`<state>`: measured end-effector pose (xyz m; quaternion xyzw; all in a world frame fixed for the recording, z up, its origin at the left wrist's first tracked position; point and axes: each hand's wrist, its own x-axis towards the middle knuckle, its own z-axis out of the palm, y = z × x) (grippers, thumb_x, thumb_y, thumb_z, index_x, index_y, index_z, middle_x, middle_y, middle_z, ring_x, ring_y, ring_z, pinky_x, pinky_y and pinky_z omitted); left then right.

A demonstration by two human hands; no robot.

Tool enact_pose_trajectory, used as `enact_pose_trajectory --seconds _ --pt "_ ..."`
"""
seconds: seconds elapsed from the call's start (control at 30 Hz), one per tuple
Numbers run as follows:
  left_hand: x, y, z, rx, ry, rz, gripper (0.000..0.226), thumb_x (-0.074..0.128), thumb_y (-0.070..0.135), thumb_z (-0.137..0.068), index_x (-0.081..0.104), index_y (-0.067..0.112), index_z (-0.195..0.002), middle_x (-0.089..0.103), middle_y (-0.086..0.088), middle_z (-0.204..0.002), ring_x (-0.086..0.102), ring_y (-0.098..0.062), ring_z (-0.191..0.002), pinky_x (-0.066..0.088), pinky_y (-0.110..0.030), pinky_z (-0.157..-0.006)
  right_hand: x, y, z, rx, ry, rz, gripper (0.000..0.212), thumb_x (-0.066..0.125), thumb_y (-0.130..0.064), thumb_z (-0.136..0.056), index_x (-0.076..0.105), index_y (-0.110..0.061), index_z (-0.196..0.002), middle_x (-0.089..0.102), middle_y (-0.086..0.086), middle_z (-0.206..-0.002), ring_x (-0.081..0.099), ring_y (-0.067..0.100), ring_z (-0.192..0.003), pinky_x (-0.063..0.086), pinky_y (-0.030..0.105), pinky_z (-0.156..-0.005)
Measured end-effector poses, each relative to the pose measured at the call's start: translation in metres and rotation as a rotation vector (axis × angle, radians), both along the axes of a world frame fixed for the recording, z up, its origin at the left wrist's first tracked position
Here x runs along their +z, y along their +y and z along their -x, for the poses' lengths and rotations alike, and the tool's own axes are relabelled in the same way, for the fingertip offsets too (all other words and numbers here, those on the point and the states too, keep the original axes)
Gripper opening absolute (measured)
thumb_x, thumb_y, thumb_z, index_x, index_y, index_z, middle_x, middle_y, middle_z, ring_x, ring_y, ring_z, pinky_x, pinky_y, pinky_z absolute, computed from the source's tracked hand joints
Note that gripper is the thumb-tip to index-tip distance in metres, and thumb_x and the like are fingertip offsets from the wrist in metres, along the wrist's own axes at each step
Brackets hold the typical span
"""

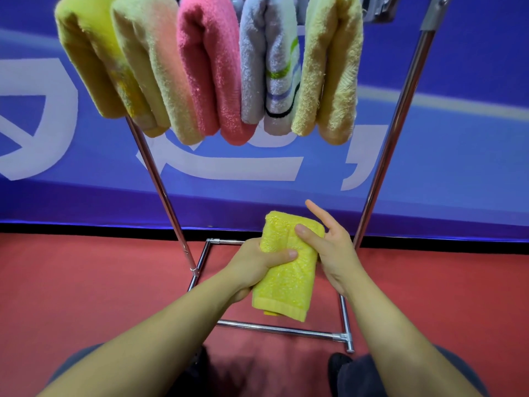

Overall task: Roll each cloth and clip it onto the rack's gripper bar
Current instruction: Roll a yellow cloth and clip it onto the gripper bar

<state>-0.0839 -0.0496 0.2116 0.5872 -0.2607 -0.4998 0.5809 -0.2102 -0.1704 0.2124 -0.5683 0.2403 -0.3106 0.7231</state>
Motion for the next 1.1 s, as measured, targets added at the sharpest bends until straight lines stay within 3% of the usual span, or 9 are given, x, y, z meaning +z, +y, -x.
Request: enact_pose_trajectory --seconds 0.07,0.1,0.23,0.27,0.37,0.47,0.67,0.97,1.1 --pt "0.0 0.004 -0.012 0.025 -0.06 -0.029 0.029 0.078 0.01 -0.086 0.073 0.006 -0.114 0.078 -0.012 -0.108 0.075 -0.028 -0.101 0.06 -0.037 -0.084 -0.008 -0.005 -0.001 -0.095 0.17 0.135 0.061 0.084 -0.031 -0.079 0.061 -0.03 -0.135 0.079 0.01 -0.094 0.072 0.014 -0.089 0.056 0.039 -0.095" --pt "0.001 0.007 -0.018 0.017 -0.111 -0.05 0.028 0.079 0.01 -0.086 0.073 0.007 -0.113 0.079 -0.011 -0.106 0.075 -0.028 -0.099 0.061 -0.038 -0.085 -0.011 -0.007 -0.001 -0.111 0.227 0.193 0.064 0.084 -0.036 -0.076 0.061 -0.027 -0.135 0.077 0.004 -0.097 0.07 0.011 -0.09 0.055 0.033 -0.093" --pt "0.003 0.018 -0.033 -0.197 -0.304 -0.151 0.03 0.081 0.009 -0.084 0.073 0.008 -0.113 0.078 -0.011 -0.107 0.075 -0.03 -0.101 0.06 -0.043 -0.092 -0.015 -0.001 -0.005 0.077 0.32 0.426 0.065 0.082 -0.053 -0.074 0.061 -0.039 -0.133 0.062 -0.013 -0.13 0.059 -0.002 -0.118 0.046 0.018 -0.099" --pt "0.004 0.019 -0.032 -0.271 -0.315 -0.16 0.031 0.08 0.009 -0.085 0.072 0.008 -0.115 0.078 -0.012 -0.11 0.074 -0.031 -0.104 0.059 -0.041 -0.091 -0.013 0.002 -0.005 0.17 0.316 0.43 0.056 0.083 -0.047 -0.076 0.065 -0.037 -0.129 0.066 -0.014 -0.126 0.061 -0.003 -0.113 0.048 0.018 -0.095" --pt "0.006 0.022 -0.028 -0.374 -0.313 -0.169 0.03 0.078 0.008 -0.088 0.071 0.007 -0.117 0.077 -0.01 -0.11 0.074 -0.023 -0.098 0.058 -0.034 -0.085 -0.006 0.007 -0.006 0.268 0.281 0.385 0.018 0.084 -0.023 -0.081 0.077 -0.019 -0.097 0.075 -0.007 -0.084 0.065 0.002 -0.073 0.052 0.022 -0.068" --pt "0.006 0.029 -0.025 -0.368 -0.287 -0.17 0.034 0.079 0.005 -0.085 0.071 0.008 -0.119 0.077 -0.009 -0.111 0.074 -0.022 -0.098 0.059 -0.035 -0.089 -0.003 0.011 -0.005 0.206 0.263 0.379 0.009 0.084 -0.016 -0.08 0.078 -0.013 -0.087 0.073 -0.002 -0.072 0.063 0.004 -0.063 0.051 0.022 -0.06" --pt "0.012 0.033 -0.02 -0.507 -0.429 -0.139 0.062 0.085 -0.003 -0.075 0.062 0.019 -0.129 0.074 -0.002 -0.122 0.07 -0.019 -0.114 0.056 -0.036 -0.098 -0.001 0.007 -0.001 0.126 0.248 0.349 0.004 0.081 -0.016 -0.082 0.079 -0.017 -0.085 0.076 -0.003 -0.075 0.067 0.003 -0.067 0.052 0.019 -0.063" --pt "0.015 0.008 -0.024 -0.449 -0.578 -0.131 0.056 0.085 0.0 -0.075 0.065 0.017 -0.125 0.076 -0.001 -0.115 0.073 -0.015 -0.104 0.058 -0.029 -0.09 -0.012 -0.001 -0.004 -0.016 0.185 0.297 0.009 0.082 -0.017 -0.081 0.078 -0.021 -0.088 0.077 -0.006 -0.075 0.069 0.002 -0.069 0.052 0.019 -0.064" --pt "0.004 -0.001 -0.029 -0.387 -0.658 -0.173 0.051 0.088 0.005 -0.072 0.068 0.019 -0.117 0.077 -0.002 -0.11 0.073 -0.022 -0.103 0.059 -0.039 -0.092 -0.021 -0.008 -0.004 -0.147 0.186 0.28 0.034 0.084 -0.022 -0.08 0.073 -0.022 -0.112 0.076 -0.009 -0.106 0.069 0.005 -0.105 0.053 0.022 -0.09"
